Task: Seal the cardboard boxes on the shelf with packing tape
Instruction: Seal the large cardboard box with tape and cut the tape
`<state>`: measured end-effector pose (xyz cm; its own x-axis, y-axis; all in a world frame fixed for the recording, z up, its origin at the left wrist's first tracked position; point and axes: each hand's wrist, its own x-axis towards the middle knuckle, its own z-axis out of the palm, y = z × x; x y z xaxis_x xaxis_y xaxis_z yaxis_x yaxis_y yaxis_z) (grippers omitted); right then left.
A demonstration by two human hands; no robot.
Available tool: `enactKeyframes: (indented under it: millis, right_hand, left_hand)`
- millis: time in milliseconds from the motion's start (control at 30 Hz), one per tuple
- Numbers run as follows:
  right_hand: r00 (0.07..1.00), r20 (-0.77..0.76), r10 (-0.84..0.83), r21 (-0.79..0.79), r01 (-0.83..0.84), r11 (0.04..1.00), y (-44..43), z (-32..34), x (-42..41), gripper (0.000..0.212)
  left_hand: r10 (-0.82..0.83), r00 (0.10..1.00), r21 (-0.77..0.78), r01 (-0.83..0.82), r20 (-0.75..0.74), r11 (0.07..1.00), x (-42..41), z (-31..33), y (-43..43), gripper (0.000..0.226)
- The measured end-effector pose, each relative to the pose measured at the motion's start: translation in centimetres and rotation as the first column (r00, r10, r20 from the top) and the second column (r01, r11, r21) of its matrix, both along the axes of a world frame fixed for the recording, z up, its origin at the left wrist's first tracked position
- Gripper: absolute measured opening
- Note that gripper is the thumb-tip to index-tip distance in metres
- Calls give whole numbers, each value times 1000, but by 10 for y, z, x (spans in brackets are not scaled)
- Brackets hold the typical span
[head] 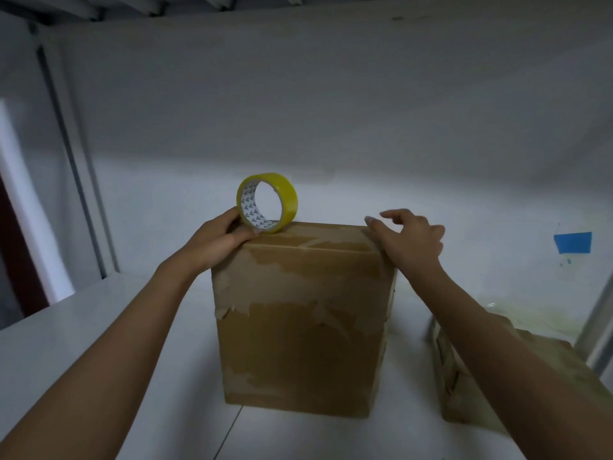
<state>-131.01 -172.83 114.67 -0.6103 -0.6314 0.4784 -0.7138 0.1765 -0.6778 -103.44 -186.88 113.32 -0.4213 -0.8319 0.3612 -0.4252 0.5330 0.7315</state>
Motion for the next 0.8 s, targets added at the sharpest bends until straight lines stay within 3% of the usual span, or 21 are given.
enactKeyframes:
  millis: [133, 200, 300, 367, 533, 667, 800]
  right_hand:
    - [968, -151, 199, 51, -193, 980, -17, 14, 34, 55]
    - [937, -129, 323, 113, -310, 944, -31, 18, 54, 62]
    - [902, 38, 430, 162, -430, 888, -51, 23, 79, 70]
    - [902, 50, 429, 196, -430, 881, -62, 23, 92, 66]
    - [933, -145, 331, 235, -292, 927, -75, 17, 112, 51]
    - [950, -130, 284, 219, -252, 943, -73, 24, 116, 32]
    - [955, -49, 292, 223, -274, 935, -73, 35, 110, 27]
  left_hand:
    - [-5, 1000, -11, 5, -4, 1000, 0, -1, 0, 43]
    - [-16, 1000, -9, 16, -7, 1000, 1, -1, 0, 43]
    - [-22, 1000, -11, 21, -12, 1000, 3, -1, 0, 37]
    - [-22, 1000, -21, 22, -2, 1000, 4, -1, 0, 34]
    - [-16, 999, -37, 17, 28, 999, 2, -1, 1, 42]
    - [15, 996, -37, -12, 91, 999, 1, 0, 0, 37]
    - [64, 972, -56, -53, 224, 997, 7, 3, 1, 59]
